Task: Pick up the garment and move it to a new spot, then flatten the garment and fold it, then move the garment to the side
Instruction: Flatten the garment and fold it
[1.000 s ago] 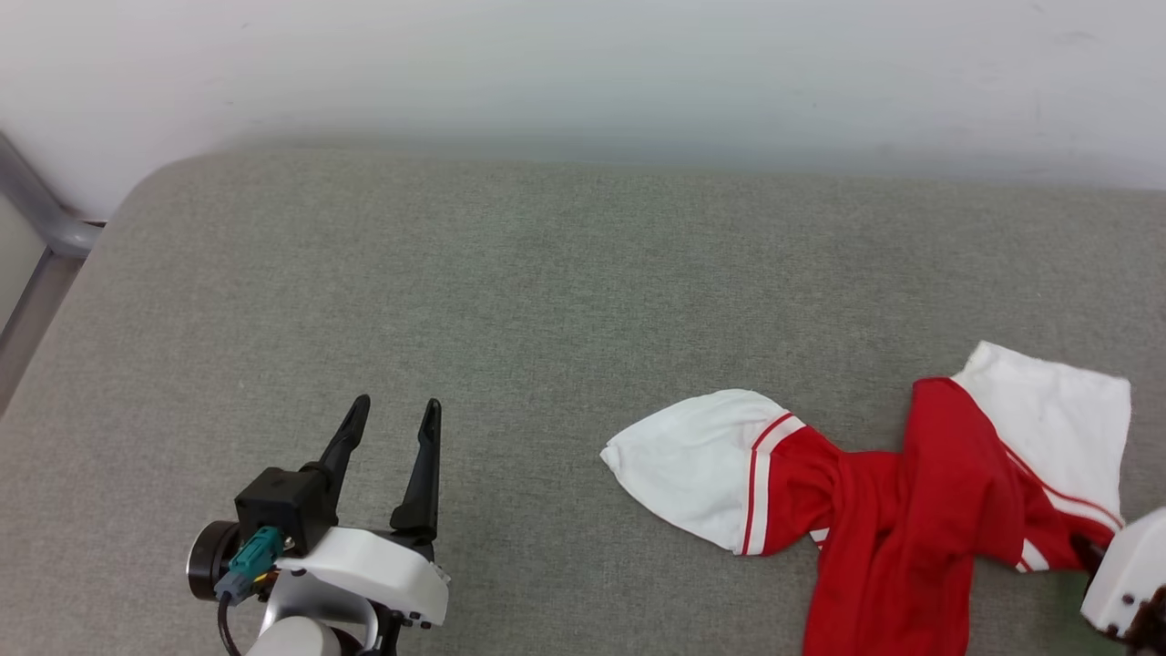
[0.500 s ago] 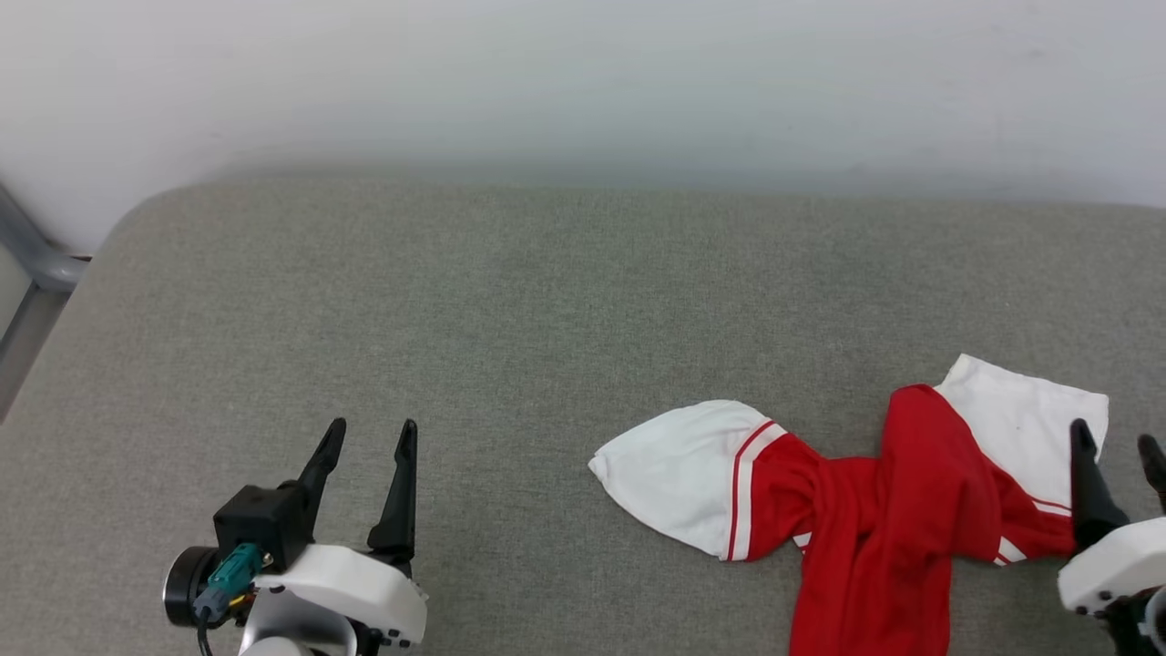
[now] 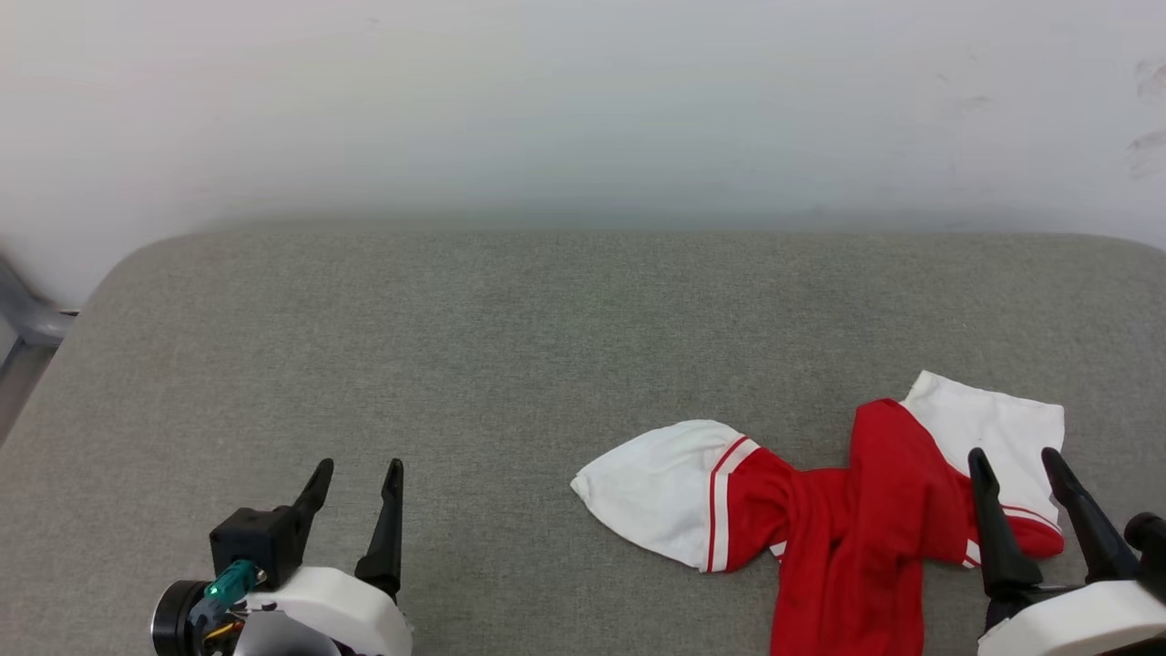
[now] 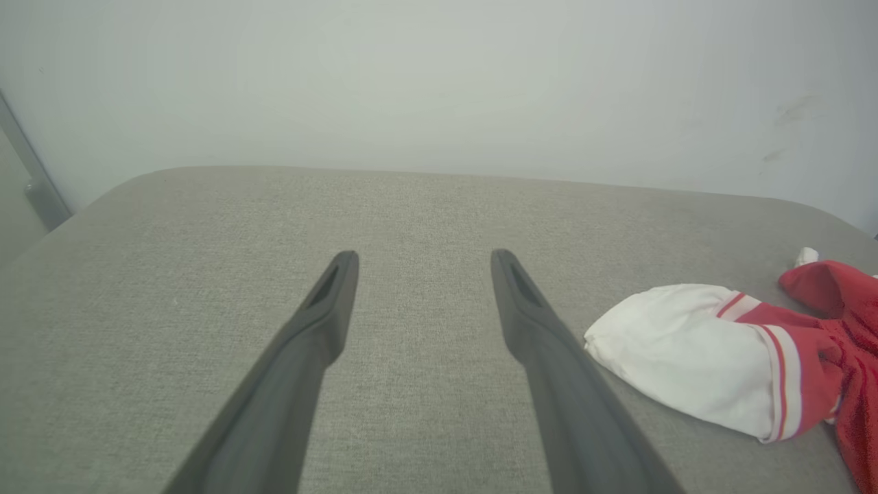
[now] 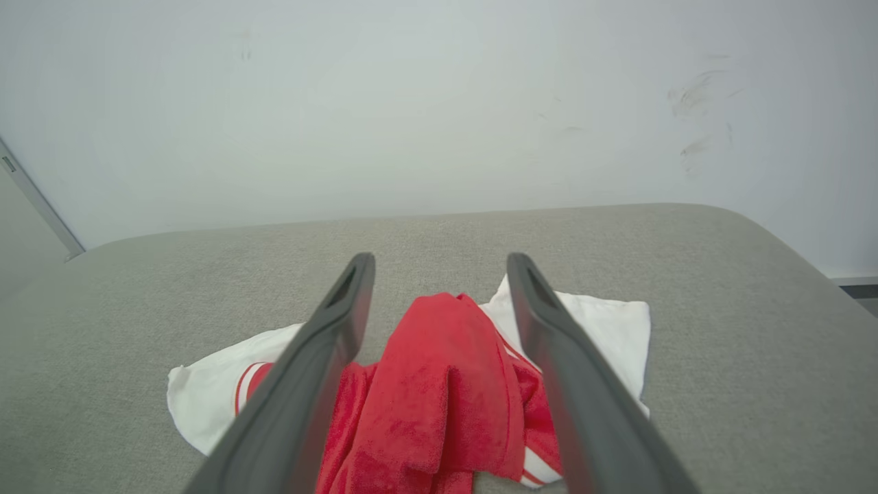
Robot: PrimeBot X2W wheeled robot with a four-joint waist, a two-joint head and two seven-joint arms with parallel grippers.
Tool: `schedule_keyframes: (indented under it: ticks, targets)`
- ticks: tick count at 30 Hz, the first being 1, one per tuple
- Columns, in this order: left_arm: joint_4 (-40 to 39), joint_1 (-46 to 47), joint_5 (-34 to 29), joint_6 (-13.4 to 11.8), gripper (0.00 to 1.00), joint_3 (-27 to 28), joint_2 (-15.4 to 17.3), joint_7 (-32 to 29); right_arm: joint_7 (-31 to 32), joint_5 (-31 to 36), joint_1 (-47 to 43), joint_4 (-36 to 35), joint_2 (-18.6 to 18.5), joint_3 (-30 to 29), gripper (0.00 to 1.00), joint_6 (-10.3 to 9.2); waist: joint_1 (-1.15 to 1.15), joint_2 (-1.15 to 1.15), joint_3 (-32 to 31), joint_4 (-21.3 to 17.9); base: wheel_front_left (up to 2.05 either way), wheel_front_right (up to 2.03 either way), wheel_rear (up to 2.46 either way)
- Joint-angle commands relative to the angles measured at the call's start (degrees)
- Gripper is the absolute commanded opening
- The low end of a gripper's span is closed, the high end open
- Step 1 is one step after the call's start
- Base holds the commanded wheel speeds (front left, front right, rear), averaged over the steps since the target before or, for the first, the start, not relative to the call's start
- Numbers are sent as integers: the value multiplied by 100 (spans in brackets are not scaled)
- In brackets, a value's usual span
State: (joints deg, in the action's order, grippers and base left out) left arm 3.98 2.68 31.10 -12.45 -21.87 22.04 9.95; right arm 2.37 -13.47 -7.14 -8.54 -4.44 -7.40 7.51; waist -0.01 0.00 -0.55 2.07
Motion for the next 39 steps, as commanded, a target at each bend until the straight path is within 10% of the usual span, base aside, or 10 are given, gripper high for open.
schedule_keyframes:
  ticks: [1, 34, 35, 37, 39]
  targets:
    - [34, 86, 40, 67, 100, -45, 34, -81, 42, 70, -117, -132, 44, 56, 100, -3, 1, 0, 12, -54, 0, 0, 0]
    - [2319, 2933, 524, 1827, 100, -2051, -431, -4465, 99, -30, 425, -277, 161, 323, 100, -3, 1, 0, 1400, -744, 0, 0, 0]
    - [2361, 2905, 589, 1857, 49, -2095, -462, -4538, 98, -51, 437, -241, 161, 307, 100, -3, 1, 0, 1401, -754, 0, 0, 0]
    - [2435, 2872, 675, 1909, 0, -2169, -478, -4615, 84, -58, 463, -183, 161, 287, 100, -3, 1, 0, 1389, -774, 0, 0, 0]
    - [2470, 2869, 693, 1931, 0, -2209, -459, -4584, 82, -80, 462, -126, 161, 247, 100, -3, 1, 0, 1356, -771, 0, 0, 0]
